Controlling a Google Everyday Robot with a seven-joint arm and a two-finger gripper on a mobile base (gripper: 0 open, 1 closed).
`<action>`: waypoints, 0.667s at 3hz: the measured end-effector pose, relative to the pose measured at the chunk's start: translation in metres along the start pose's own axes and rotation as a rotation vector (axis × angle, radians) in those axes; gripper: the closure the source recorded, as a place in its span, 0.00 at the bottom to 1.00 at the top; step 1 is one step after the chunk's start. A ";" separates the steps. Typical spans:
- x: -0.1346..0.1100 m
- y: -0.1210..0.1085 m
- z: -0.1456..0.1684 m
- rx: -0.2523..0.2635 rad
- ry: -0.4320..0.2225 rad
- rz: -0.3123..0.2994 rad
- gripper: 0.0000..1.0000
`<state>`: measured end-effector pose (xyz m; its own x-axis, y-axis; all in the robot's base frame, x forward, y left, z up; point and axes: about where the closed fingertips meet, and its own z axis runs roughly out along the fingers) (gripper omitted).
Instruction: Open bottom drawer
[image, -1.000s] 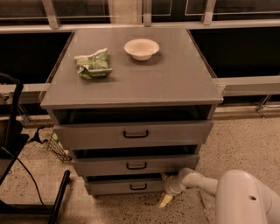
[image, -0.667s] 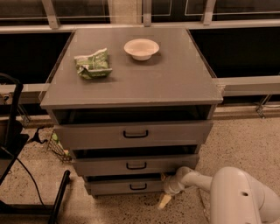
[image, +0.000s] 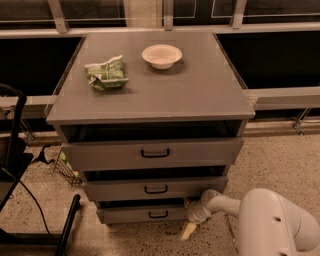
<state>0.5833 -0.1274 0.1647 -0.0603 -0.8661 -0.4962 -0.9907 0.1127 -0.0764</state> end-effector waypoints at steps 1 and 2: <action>0.004 0.006 -0.006 -0.030 0.003 0.051 0.00; 0.003 0.006 -0.008 -0.030 0.003 0.052 0.00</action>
Offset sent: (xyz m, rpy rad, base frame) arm -0.0574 -0.0337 0.0124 0.0436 0.3471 -0.1449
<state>0.5763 -0.1334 0.1697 -0.1116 -0.8609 -0.4964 -0.9895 0.1425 -0.0247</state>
